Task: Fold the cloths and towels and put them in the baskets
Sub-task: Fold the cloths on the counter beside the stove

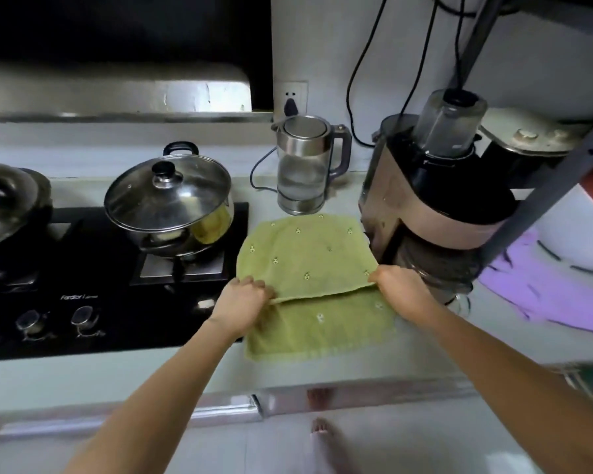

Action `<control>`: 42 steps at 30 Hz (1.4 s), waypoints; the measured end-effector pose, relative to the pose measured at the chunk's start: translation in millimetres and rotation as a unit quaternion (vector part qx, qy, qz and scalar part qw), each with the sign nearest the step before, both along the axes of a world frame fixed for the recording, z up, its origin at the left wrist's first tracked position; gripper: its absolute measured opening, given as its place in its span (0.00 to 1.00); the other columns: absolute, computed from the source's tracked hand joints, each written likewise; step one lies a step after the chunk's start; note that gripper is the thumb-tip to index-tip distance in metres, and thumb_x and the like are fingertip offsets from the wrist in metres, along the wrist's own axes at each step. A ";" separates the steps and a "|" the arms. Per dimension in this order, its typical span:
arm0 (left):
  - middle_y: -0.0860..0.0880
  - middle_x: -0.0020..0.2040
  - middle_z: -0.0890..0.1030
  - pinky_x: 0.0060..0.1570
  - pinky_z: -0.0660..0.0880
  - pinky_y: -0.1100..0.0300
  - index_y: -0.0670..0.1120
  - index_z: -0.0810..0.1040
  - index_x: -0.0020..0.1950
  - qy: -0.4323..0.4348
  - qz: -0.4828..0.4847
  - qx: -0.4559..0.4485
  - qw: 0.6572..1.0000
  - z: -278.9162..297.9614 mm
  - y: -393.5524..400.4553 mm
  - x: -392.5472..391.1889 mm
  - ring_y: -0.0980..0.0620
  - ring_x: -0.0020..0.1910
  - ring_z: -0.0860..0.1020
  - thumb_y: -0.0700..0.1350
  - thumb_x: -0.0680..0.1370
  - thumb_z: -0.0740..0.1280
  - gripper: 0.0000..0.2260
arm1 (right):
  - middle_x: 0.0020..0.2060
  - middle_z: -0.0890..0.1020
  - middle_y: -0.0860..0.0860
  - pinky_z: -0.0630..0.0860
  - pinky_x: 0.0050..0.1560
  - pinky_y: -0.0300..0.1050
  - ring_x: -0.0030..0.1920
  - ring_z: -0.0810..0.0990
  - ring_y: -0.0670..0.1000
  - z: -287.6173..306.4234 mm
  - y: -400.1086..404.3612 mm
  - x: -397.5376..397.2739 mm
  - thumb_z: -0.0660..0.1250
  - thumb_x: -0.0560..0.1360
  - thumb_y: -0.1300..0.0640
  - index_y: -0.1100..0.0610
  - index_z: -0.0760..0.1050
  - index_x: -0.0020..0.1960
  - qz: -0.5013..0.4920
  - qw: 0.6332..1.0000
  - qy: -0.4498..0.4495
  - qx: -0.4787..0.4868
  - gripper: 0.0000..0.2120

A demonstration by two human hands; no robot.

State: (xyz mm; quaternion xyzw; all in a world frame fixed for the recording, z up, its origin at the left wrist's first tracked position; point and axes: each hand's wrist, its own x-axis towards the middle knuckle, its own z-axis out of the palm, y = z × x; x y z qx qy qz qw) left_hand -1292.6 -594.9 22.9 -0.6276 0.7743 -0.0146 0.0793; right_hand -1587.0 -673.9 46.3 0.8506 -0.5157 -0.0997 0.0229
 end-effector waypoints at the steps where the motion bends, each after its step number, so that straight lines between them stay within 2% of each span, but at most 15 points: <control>1: 0.53 0.50 0.77 0.42 0.70 0.57 0.55 0.75 0.59 0.021 0.007 -0.017 1.000 -2.3 6.7 -1.0 0.50 0.54 0.75 0.46 0.76 0.65 0.12 | 0.54 0.80 0.53 0.72 0.43 0.48 0.54 0.79 0.57 -1.8 8.4 -3.6 0.61 0.74 0.64 0.53 0.72 0.61 -0.002 1.000 0.001 -0.002 0.17; 4: 0.54 0.40 0.77 0.23 0.65 0.60 0.53 0.78 0.51 0.085 0.004 -0.073 0.994 -5.2 26.5 -2.7 0.50 0.41 0.78 0.45 0.69 0.74 0.13 | 0.46 0.79 0.56 0.68 0.35 0.49 0.46 0.80 0.58 -11.1 29.6 -17.4 0.65 0.71 0.67 0.56 0.58 0.60 0.028 0.996 -0.041 -0.069 0.23; 7: 0.54 0.37 0.77 0.18 0.65 0.61 0.51 0.76 0.49 0.089 -0.011 -0.094 0.992 -21.1 50.6 -7.1 0.50 0.34 0.78 0.41 0.63 0.78 0.19 | 0.38 0.79 0.55 0.71 0.23 0.44 0.36 0.81 0.55 -32.2 47.1 -34.4 0.78 0.51 0.69 0.57 0.65 0.49 0.099 0.988 -0.055 -0.109 0.33; 9: 0.53 0.40 0.78 0.19 0.68 0.60 0.50 0.72 0.53 0.075 -0.009 -0.062 0.995 -33.3 66.4 -16.1 0.50 0.34 0.78 0.40 0.63 0.77 0.22 | 0.41 0.78 0.55 0.73 0.24 0.40 0.39 0.81 0.55 -54.1 55.8 -44.1 0.79 0.44 0.69 0.57 0.72 0.43 0.124 0.988 -0.050 -0.075 0.31; 12: 0.49 0.55 0.76 0.39 0.76 0.52 0.49 0.72 0.63 0.081 0.028 0.016 0.996 -55.6 80.2 -26.6 0.46 0.49 0.78 0.37 0.75 0.65 0.17 | 0.48 0.74 0.57 0.76 0.27 0.40 0.44 0.83 0.57 -74.6 62.8 -48.9 0.73 0.50 0.71 0.60 0.79 0.37 0.160 0.983 -0.052 -0.074 0.17; 14: 0.47 0.59 0.73 0.46 0.77 0.50 0.48 0.72 0.64 0.097 0.044 0.053 0.993 -70.0 86.6 -30.0 0.44 0.54 0.76 0.36 0.77 0.62 0.16 | 0.49 0.72 0.57 0.77 0.32 0.41 0.48 0.80 0.57 -85.4 62.5 -49.3 0.70 0.52 0.71 0.60 0.79 0.37 0.156 0.982 -0.063 -0.081 0.15; 16: 0.47 0.57 0.74 0.39 0.79 0.51 0.47 0.75 0.56 0.119 0.048 0.043 0.991 -77.0 91.4 -35.3 0.44 0.50 0.78 0.39 0.73 0.69 0.13 | 0.50 0.73 0.57 0.78 0.37 0.44 0.50 0.77 0.57 -98.9 59.8 -50.4 0.72 0.51 0.72 0.60 0.78 0.40 0.146 0.985 -0.063 -0.074 0.19; 19: 0.50 0.46 0.79 0.24 0.75 0.59 0.49 0.79 0.45 0.066 0.040 0.025 0.997 -79.7 91.9 -42.9 0.49 0.38 0.80 0.39 0.57 0.79 0.20 | 0.47 0.74 0.58 0.80 0.40 0.50 0.47 0.78 0.59 -108.0 54.3 -50.9 0.71 0.54 0.72 0.61 0.76 0.42 0.158 0.983 -0.056 -0.071 0.18; 24: 0.50 0.41 0.80 0.22 0.74 0.61 0.48 0.78 0.34 0.050 0.070 0.018 0.996 -84.9 85.4 -40.5 0.51 0.35 0.80 0.35 0.50 0.80 0.18 | 0.40 0.77 0.58 0.79 0.36 0.48 0.39 0.79 0.57 -103.9 48.2 -46.6 0.71 0.54 0.70 0.62 0.77 0.37 0.192 0.975 -0.040 -0.108 0.12; 28: 0.51 0.38 0.80 0.19 0.73 0.60 0.47 0.77 0.28 0.025 0.095 0.027 0.995 -84.9 81.6 -42.5 0.52 0.32 0.78 0.34 0.47 0.80 0.17 | 0.39 0.79 0.55 0.77 0.33 0.44 0.37 0.80 0.55 -100.9 40.2 -50.8 0.76 0.51 0.68 0.60 0.78 0.34 0.212 0.970 -0.057 -0.106 0.14; 31: 0.52 0.33 0.77 0.15 0.66 0.61 0.48 0.77 0.27 0.025 0.120 0.017 0.992 -83.8 77.9 -39.4 0.51 0.27 0.77 0.34 0.47 0.79 0.17 | 0.40 0.80 0.54 0.76 0.28 0.41 0.39 0.81 0.53 -98.1 35.3 -55.1 0.78 0.48 0.70 0.59 0.79 0.35 0.204 0.972 -0.076 -0.089 0.18; 34: 0.51 0.32 0.76 0.17 0.68 0.59 0.47 0.79 0.34 0.023 0.130 0.019 0.991 -70.4 74.9 -40.4 0.48 0.26 0.77 0.35 0.52 0.80 0.16 | 0.35 0.78 0.52 0.72 0.24 0.38 0.35 0.80 0.51 -84.7 29.8 -56.7 0.76 0.44 0.73 0.58 0.76 0.34 0.179 0.974 -0.108 -0.091 0.21; 36: 0.48 0.46 0.77 0.30 0.74 0.53 0.46 0.78 0.50 0.075 0.175 0.024 0.981 -59.7 71.7 -40.9 0.44 0.37 0.81 0.37 0.69 0.71 0.11 | 0.31 0.76 0.51 0.70 0.22 0.38 0.31 0.78 0.51 -69.0 22.7 -56.1 0.75 0.44 0.73 0.58 0.74 0.33 0.169 0.975 -0.106 -0.103 0.21; 38: 0.46 0.55 0.74 0.41 0.74 0.48 0.46 0.74 0.59 0.127 0.214 0.009 0.968 -46.5 66.4 -39.8 0.40 0.44 0.80 0.35 0.76 0.60 0.14 | 0.29 0.75 0.52 0.69 0.21 0.40 0.28 0.77 0.52 -53.3 13.7 -54.2 0.76 0.44 0.73 0.58 0.73 0.33 0.151 0.977 -0.102 -0.108 0.23; 42: 0.46 0.50 0.73 0.42 0.72 0.52 0.45 0.76 0.57 0.182 0.221 -0.062 0.956 -5.8 45.3 -30.5 0.42 0.44 0.78 0.34 0.75 0.59 0.14 | 0.29 0.74 0.53 0.69 0.22 0.44 0.28 0.77 0.55 -18.7 -9.9 -43.6 0.77 0.52 0.70 0.59 0.71 0.34 0.120 0.971 -0.155 -0.138 0.19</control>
